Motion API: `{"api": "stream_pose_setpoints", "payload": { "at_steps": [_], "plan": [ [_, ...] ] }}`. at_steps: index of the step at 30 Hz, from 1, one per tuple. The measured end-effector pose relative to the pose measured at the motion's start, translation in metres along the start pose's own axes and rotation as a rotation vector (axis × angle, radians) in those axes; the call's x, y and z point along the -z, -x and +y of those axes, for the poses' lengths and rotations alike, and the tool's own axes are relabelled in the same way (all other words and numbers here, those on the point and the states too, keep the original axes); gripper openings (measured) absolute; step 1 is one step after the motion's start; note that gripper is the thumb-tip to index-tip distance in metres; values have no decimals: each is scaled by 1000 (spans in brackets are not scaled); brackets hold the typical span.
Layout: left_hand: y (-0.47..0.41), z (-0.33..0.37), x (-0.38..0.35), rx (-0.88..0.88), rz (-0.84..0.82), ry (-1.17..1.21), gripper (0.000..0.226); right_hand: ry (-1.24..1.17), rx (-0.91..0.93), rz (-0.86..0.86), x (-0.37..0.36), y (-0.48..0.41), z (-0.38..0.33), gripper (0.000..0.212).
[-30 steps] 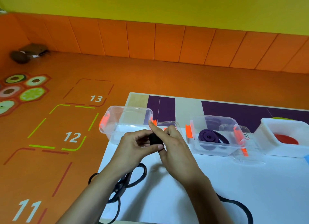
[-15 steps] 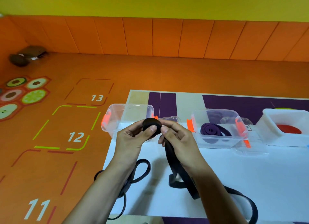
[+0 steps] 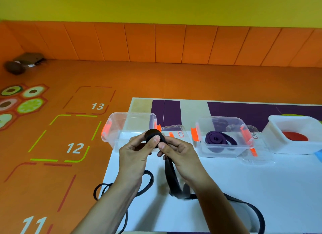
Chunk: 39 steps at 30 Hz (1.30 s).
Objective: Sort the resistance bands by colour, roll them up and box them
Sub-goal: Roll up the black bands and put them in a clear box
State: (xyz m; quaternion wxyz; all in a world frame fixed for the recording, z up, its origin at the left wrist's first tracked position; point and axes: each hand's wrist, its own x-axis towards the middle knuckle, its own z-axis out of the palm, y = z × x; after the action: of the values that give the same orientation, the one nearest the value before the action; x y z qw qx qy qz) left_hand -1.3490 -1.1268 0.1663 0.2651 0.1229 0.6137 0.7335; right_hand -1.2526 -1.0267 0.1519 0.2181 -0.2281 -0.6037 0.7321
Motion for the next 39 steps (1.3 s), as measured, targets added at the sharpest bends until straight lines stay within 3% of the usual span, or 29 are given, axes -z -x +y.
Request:
{"api": "stream_pose_setpoints", "payload": {
  "at_steps": [5, 9, 12, 16, 22, 27, 30, 34, 39],
  "plan": [
    [-3, 2, 5, -94, -108, -228, 20, 43, 120, 70, 8, 6, -4, 22],
    [-12, 20, 23, -132, -415, -499, 24, 293, 161, -48, 28, 10, -24, 24],
    [-17, 42, 33, -120, -553, -640, 33, 452, 111, -136, 33, 13, -39, 21],
    [-22, 58, 40, -131, -680, -868, 27, 591, 99, -180, 28, 15, -44, 24],
    [-13, 42, 28, -154, -521, -427, 29, 326, 153, -13, 30, 16, -37, 29],
    [-7, 20, 14, -33, -378, -38, 34, 118, 130, -3, 21, 17, -31, 30],
    [-4, 9, 8, 40, -353, 105, 49, 82, 105, 41, 13, 15, -26, 25],
    [0, 10, 12, 28, -385, 16, 24, 263, 145, 15, 17, 15, -27, 23],
    [-1, 20, 18, 53, -478, -291, 22, 491, 105, -12, 35, 16, -33, 17]
  ]
}}
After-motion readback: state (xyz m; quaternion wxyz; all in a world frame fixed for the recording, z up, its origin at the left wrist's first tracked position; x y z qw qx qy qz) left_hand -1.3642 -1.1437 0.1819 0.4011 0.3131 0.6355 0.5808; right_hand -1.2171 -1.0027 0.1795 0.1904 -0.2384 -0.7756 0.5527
